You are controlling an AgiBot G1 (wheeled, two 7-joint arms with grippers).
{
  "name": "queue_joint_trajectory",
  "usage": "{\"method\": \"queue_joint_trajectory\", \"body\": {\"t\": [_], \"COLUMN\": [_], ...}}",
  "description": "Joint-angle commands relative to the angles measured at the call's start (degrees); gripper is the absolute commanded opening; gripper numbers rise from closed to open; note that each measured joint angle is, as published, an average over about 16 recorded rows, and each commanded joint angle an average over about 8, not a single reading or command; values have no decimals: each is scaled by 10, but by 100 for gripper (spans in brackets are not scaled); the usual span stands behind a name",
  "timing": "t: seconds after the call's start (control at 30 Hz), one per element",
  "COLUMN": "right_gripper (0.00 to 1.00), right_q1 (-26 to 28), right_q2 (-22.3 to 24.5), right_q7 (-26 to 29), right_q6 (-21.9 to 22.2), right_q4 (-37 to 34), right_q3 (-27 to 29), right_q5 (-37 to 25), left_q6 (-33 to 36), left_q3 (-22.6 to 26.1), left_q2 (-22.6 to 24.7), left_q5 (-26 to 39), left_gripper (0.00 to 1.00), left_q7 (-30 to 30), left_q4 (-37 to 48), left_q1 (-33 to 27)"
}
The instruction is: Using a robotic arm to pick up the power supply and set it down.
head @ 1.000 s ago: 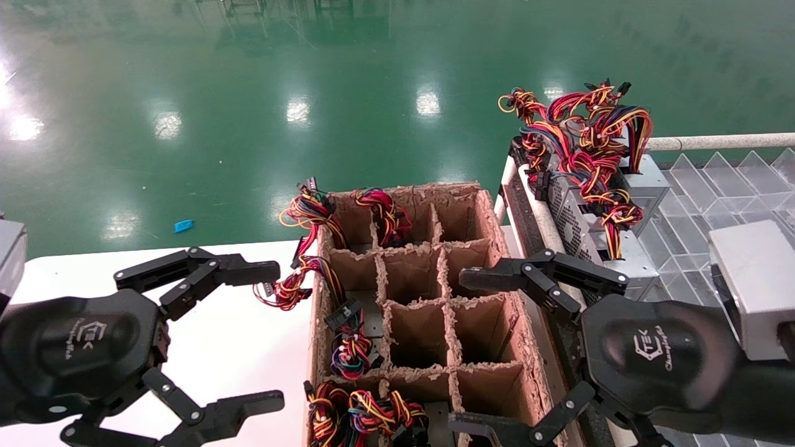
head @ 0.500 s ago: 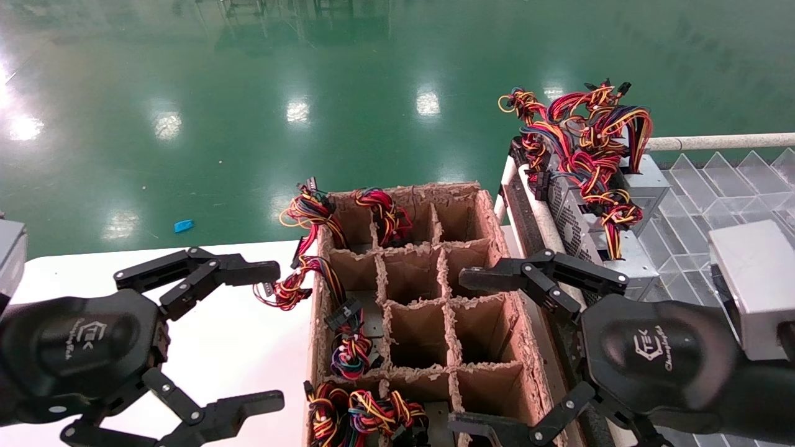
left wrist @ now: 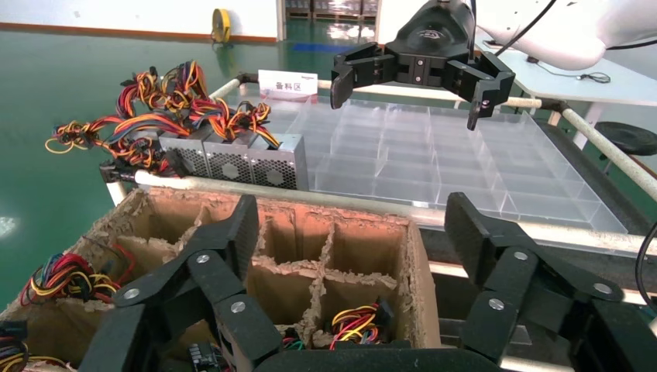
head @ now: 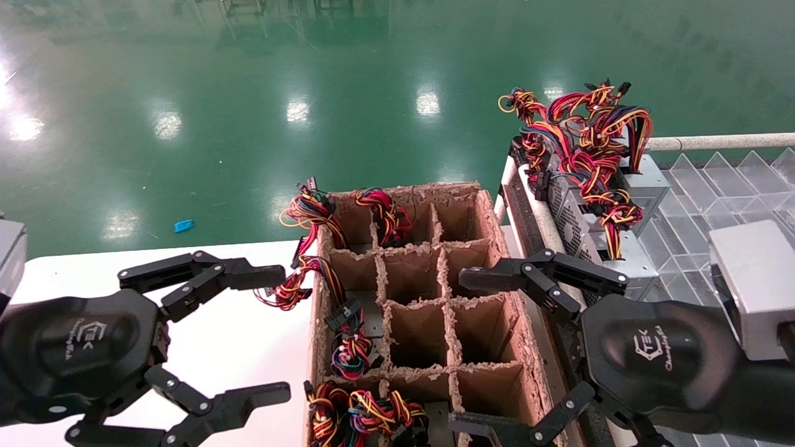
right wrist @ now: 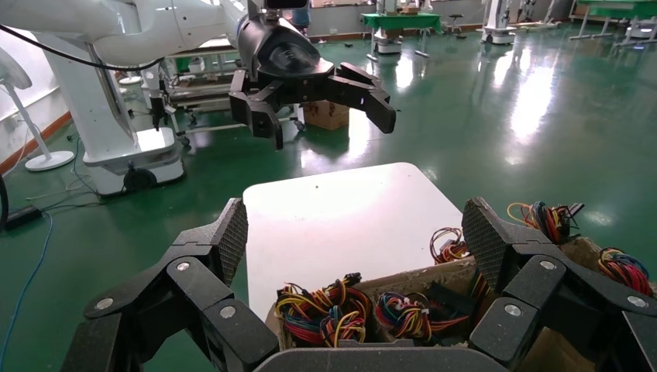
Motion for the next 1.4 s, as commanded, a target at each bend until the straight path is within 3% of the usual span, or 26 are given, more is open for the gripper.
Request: {"method": "queue_joint_trajectory", "body": {"t": [0.03,0.27,0.47,1.07,1.4], "right_gripper": [100,100,100,100,100], "right_q1": [0,1,13,69,101], "right_q2": [0,-1,-17,-134,-209], "right_q7": [0,-5,-37,-156,-212], "right_q6": [0,7,56,225,286], "right_q4": [0,1,13,1,-81], "right_q3": [0,1,-3,-43,-71], "right_q5": [0,-6,-59,-250,-322], "left_q6": [0,0,0,0,0], "left_q3": [0,0,0,0,0], "left_q2": [0,0,0,0,0], "left_q5": [0,0,0,0,0], "left_gripper": [0,0,0,0,0], "left_q7": [0,0,0,0,0], "left_q4": [0,0,0,0,0], "left_q1": [0,0,0,0,0]}}
